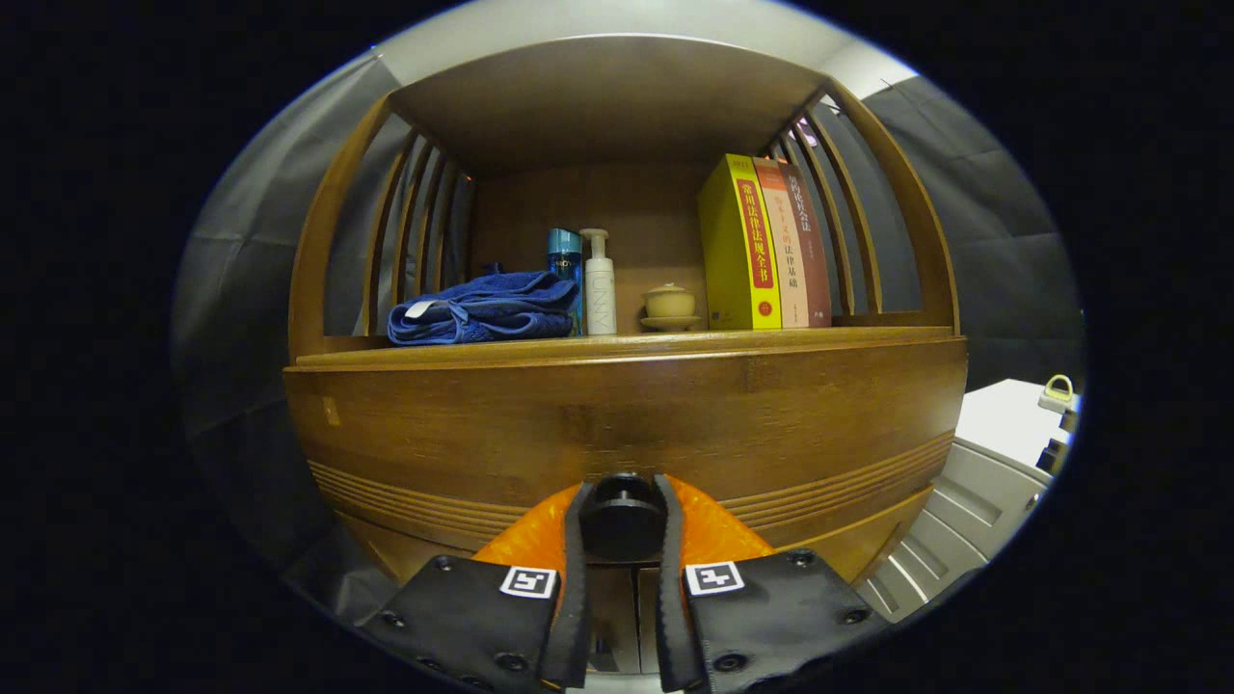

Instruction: Pull open the drawer, take out the items inside it, and place them on the countertop above the cabinet.

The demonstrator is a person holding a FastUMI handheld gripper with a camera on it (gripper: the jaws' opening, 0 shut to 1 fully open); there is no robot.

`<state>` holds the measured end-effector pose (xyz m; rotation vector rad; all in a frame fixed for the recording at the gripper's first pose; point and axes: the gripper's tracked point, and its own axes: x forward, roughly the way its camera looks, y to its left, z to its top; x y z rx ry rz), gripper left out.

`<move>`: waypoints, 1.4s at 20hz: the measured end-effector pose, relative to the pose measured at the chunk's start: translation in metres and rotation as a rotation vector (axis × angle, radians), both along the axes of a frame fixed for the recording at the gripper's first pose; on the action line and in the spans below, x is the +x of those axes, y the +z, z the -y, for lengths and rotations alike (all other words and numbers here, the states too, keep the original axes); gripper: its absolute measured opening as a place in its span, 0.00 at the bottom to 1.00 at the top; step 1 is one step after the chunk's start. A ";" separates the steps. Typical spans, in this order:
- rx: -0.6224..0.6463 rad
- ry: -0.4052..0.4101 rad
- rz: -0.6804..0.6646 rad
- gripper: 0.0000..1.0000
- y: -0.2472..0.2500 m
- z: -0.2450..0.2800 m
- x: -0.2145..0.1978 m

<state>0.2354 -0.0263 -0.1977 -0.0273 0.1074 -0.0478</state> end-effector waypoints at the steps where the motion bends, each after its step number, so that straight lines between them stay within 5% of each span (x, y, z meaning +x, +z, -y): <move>1: -0.029 -0.006 -0.003 0.32 -0.001 0.001 0.000; 7: 0.006 -0.009 -0.035 0.30 0.002 0.000 -0.019; 28: 0.079 -0.038 -0.099 0.29 0.008 -0.008 -0.188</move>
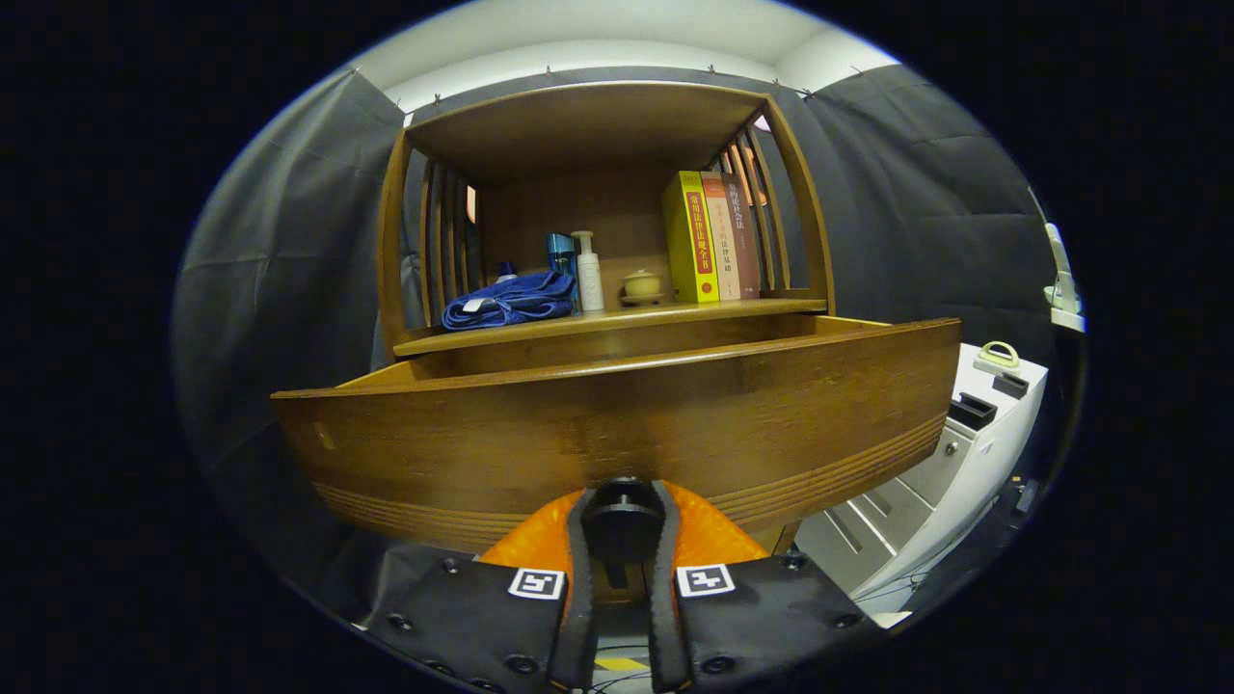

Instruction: Pull open the drawer, take out the items inside it, and place them on the countertop above the cabinet.

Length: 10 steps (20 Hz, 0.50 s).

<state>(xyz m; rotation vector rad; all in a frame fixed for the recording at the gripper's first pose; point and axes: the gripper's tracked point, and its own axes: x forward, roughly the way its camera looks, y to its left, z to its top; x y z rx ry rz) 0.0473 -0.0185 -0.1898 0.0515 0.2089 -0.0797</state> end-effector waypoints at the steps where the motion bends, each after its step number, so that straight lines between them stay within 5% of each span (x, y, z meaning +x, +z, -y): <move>1: 0.004 0.001 -0.007 0.29 -0.002 0.001 -0.002; 10: -0.003 0.010 0.002 0.29 -0.016 0.002 -0.009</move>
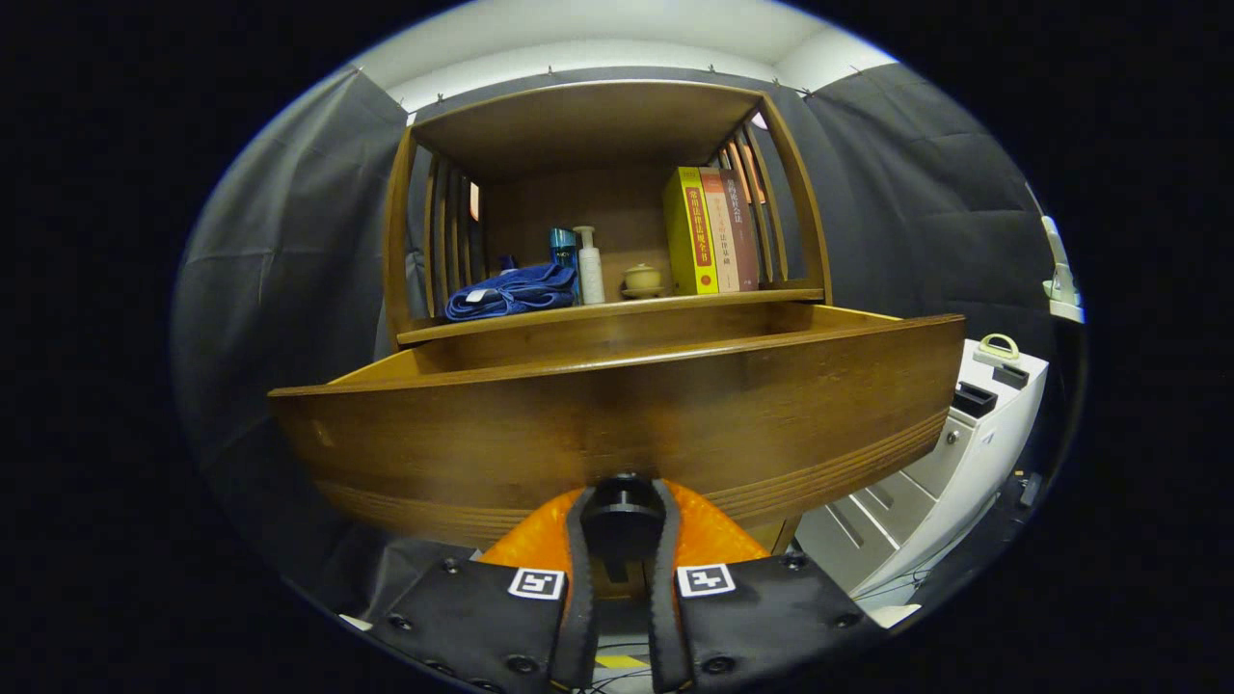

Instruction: Pull open the drawer, take out the items inside it, and place them on the countertop above the cabinet.

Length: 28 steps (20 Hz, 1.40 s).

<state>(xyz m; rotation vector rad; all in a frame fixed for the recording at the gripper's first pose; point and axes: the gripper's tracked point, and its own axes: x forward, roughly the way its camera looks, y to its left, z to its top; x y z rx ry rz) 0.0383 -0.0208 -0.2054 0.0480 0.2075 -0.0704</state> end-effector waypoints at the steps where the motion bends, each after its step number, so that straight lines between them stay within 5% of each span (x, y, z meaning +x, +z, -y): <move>1: 0.003 0.001 0.005 0.31 0.001 0.000 -0.001; 11: 0.053 0.019 0.013 1.00 0.019 0.000 -0.016; 14: -0.062 0.057 0.151 0.98 0.106 0.006 -0.021; 17: -0.211 0.101 0.148 0.98 0.178 0.004 0.002; 21: -0.136 0.157 0.074 0.98 0.227 -0.008 0.064; 28: -0.060 0.146 -0.472 0.99 0.105 -0.003 0.160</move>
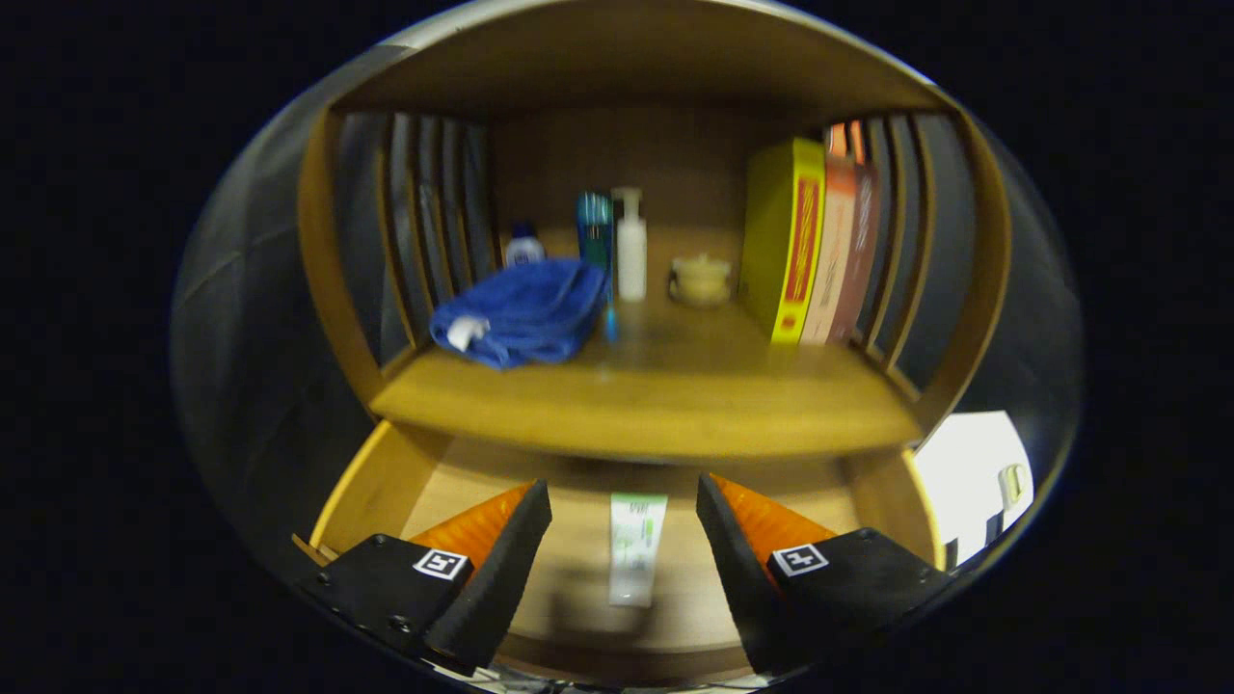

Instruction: Pull open the drawer, take out the items inside it, and place them on the countertop above the cabinet.

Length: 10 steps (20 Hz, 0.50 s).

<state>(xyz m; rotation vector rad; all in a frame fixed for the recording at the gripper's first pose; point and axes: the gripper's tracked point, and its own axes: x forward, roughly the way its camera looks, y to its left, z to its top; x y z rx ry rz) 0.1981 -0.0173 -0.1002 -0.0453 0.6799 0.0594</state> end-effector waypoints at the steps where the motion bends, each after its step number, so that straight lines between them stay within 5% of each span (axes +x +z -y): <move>1: -0.015 -0.011 -0.069 0.99 -0.026 0.003 0.002; 4: -0.048 -0.024 -0.235 0.99 -0.084 0.010 0.001; 10: -0.030 -0.039 -0.403 0.86 -0.108 0.008 -0.013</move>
